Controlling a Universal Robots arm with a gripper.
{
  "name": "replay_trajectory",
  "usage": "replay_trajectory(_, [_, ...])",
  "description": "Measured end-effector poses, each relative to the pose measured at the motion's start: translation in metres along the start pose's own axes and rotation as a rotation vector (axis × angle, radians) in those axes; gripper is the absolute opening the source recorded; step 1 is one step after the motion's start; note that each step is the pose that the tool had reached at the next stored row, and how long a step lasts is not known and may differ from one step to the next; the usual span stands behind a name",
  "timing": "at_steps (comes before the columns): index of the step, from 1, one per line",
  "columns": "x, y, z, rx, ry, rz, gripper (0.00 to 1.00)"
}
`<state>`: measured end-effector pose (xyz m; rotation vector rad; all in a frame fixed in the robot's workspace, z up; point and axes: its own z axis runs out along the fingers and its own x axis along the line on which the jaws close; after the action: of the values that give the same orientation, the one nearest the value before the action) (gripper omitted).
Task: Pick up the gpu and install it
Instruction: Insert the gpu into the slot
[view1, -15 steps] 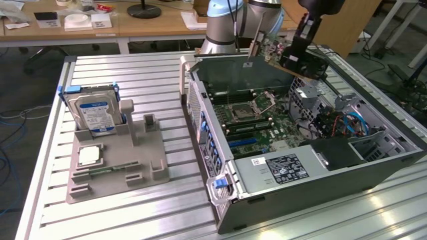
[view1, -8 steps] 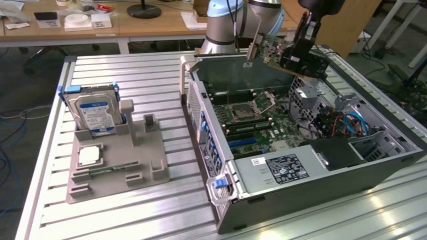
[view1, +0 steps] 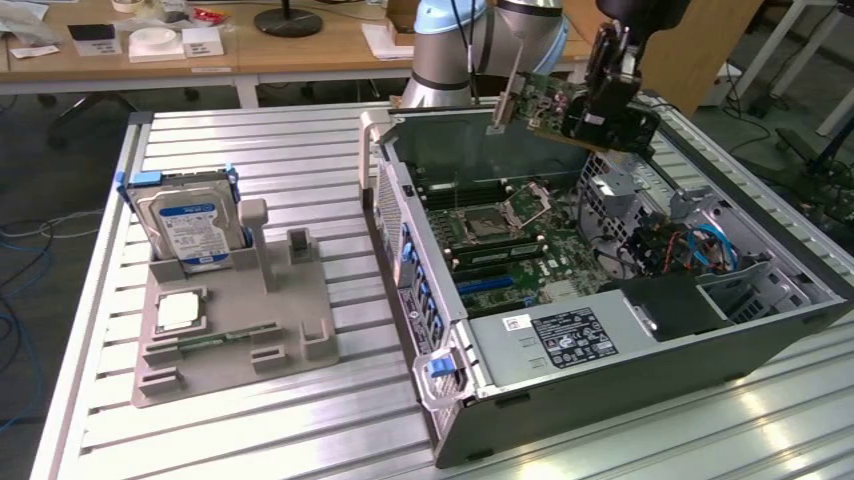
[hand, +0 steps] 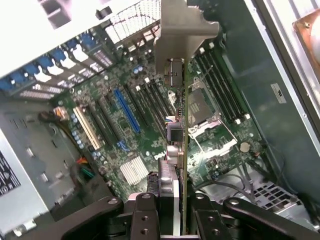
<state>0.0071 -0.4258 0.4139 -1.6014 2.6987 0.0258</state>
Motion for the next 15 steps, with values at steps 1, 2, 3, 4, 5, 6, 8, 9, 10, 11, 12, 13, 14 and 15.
replay_trajectory(1, [0.0000, 0.0000, 0.0002, 0.0069, -0.0039, -0.012, 0.28])
replay_trajectory(2, [0.0000, 0.0000, 0.0004, 0.0151, -0.0083, -0.024, 0.28])
replay_trajectory(3, [0.0000, 0.0000, 0.0007, 0.0225, -0.0124, -0.036, 0.28])
replay_trajectory(4, [0.0000, 0.0000, 0.0008, 0.0270, -0.0147, -0.052, 0.28])
replay_trajectory(5, [0.0000, 0.0000, 0.0010, 0.0288, -0.0154, -0.069, 0.28])
replay_trajectory(6, [0.0000, -0.0001, 0.0012, 0.0299, -0.0160, -0.086, 0.28])
replay_trajectory(8, [0.0000, 0.0000, 0.0018, 0.0296, -0.0168, -0.120, 0.28])
replay_trajectory(9, [0.0000, 0.0000, 0.0020, 0.0293, -0.0168, -0.135, 0.28])
replay_trajectory(10, [0.0000, 0.0000, 0.0023, 0.0289, -0.0169, -0.152, 0.28])
replay_trajectory(11, [0.0001, 0.0001, 0.0025, 0.0286, -0.0169, -0.170, 0.28])
replay_trajectory(12, [0.0001, 0.0001, 0.0028, 0.0282, -0.0169, -0.190, 0.28])
replay_trajectory(13, [0.0001, 0.0001, 0.0030, 0.0278, -0.0170, -0.208, 0.28])
replay_trajectory(14, [0.0000, 0.0000, 0.0032, 0.0275, -0.0170, -0.226, 0.28])
replay_trajectory(15, [0.0001, 0.0000, 0.0034, 0.0271, -0.0171, -0.244, 0.28])
